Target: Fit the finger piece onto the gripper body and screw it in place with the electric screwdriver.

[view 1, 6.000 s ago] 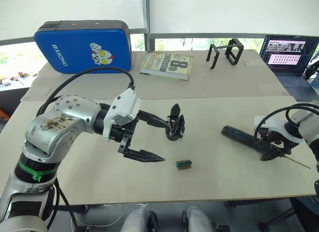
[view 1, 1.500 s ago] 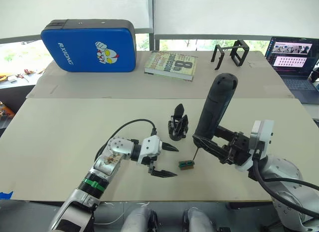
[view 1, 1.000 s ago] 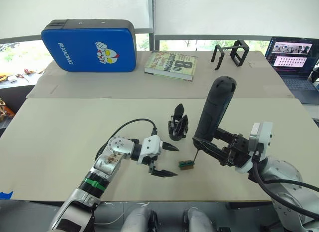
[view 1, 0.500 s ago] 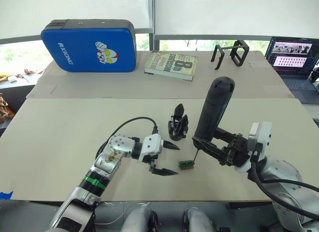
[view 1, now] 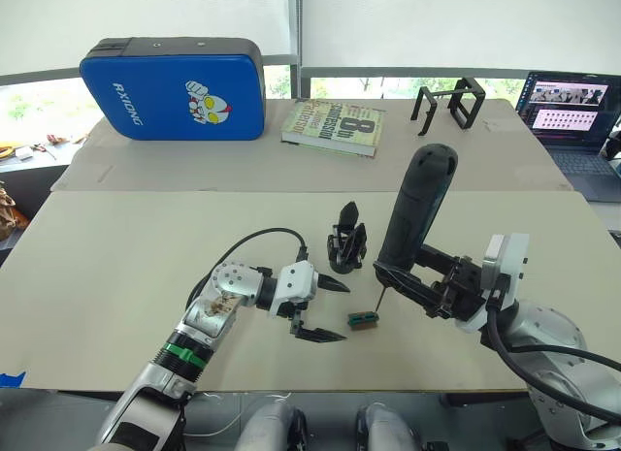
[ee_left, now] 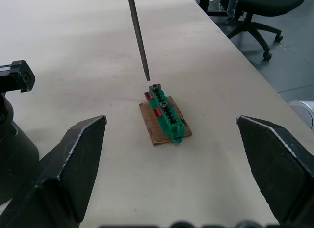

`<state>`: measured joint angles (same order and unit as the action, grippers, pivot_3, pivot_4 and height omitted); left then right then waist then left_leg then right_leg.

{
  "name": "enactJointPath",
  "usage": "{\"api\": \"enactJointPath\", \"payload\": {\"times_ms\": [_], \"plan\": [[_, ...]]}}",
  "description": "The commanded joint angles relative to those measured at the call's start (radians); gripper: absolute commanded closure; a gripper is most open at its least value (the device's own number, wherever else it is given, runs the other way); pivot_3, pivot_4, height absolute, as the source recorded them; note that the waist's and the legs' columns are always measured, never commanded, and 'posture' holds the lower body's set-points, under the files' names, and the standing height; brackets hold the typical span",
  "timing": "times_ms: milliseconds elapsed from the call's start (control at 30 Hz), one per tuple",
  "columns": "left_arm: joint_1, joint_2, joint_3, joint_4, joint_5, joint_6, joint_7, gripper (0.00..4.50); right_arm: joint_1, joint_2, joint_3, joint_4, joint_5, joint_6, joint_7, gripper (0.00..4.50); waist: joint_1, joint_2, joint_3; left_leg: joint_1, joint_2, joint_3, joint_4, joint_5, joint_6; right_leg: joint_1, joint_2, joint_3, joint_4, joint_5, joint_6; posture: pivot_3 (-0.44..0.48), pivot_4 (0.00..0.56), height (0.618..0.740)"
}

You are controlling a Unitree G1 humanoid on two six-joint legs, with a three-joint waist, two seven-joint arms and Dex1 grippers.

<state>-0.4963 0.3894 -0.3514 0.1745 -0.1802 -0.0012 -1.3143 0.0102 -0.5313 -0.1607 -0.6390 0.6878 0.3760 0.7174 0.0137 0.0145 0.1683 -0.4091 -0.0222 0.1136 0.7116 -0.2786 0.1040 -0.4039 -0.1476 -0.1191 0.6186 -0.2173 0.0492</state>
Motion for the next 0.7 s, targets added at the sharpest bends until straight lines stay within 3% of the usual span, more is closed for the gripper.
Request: {"api": "enactJointPath", "payload": {"times_ms": [33, 700], "plan": [[-0.007, 0.000, 0.002, -0.003, -0.003, -0.022, -0.002, 0.00, -0.005, -0.004, -0.005, -0.038, 0.013, -0.022, 0.004, 2.58, 0.000, 0.000, 0.000, 0.000, 0.000, 0.000, 0.000, 0.000, 0.000, 0.000, 0.000, 0.000, 0.000, 0.000, 0.000, 0.000, 0.150, 0.740], [-0.006, -0.002, 0.001, -0.006, -0.002, -0.022, 0.002, 0.00, -0.023, -0.023, -0.006, -0.041, 0.023, -0.013, -0.025, 2.58, 0.000, 0.000, 0.000, 0.000, 0.000, 0.000, 0.000, 0.000, 0.000, 0.000, 0.000, 0.000, 0.000, 0.000, 0.000, 0.000, 0.150, 0.740]]}}
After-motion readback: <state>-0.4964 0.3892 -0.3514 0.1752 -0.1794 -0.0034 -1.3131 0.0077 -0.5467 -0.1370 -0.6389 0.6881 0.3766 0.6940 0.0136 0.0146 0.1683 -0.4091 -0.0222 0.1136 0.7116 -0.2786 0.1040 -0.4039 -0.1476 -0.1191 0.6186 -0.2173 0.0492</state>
